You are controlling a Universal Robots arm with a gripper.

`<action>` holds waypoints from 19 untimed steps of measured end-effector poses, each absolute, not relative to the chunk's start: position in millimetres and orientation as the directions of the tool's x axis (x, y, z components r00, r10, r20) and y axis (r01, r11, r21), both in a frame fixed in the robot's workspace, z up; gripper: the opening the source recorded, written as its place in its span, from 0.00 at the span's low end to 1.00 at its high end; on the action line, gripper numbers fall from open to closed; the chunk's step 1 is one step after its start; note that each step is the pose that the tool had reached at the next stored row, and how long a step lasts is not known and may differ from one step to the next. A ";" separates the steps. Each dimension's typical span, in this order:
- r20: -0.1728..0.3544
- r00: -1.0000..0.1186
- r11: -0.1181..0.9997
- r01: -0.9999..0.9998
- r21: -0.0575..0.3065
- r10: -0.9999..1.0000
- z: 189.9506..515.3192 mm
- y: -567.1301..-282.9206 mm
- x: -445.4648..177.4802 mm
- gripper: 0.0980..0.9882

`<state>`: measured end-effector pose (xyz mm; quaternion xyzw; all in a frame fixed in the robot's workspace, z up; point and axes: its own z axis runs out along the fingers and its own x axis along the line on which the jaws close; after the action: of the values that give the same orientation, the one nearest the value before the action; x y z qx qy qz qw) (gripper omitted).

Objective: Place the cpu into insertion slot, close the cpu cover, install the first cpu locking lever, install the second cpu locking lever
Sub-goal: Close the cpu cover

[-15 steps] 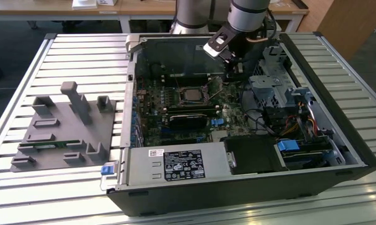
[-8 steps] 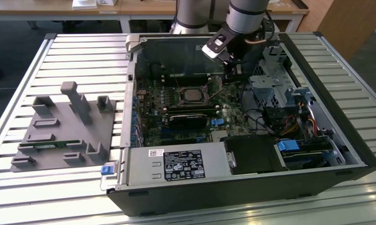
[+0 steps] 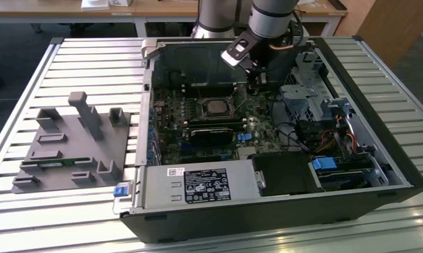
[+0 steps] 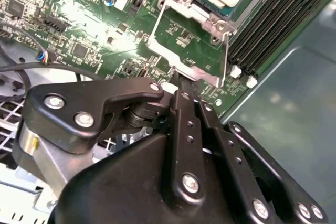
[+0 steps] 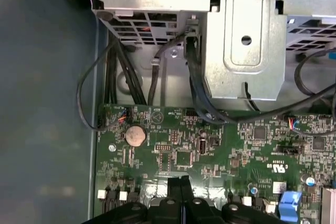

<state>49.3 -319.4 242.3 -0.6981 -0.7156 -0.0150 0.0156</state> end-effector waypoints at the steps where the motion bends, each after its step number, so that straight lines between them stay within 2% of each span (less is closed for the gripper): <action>1: 0.043 -0.025 0.025 1.000 0.000 0.999 242.3 -319.5 48.9 0.02; 19: 0.043 -0.025 0.025 1.000 0.000 0.999 242.0 -320.6 38.3 0.02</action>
<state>38.3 -320.6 242.0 -0.6981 -0.7156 -0.0150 0.0157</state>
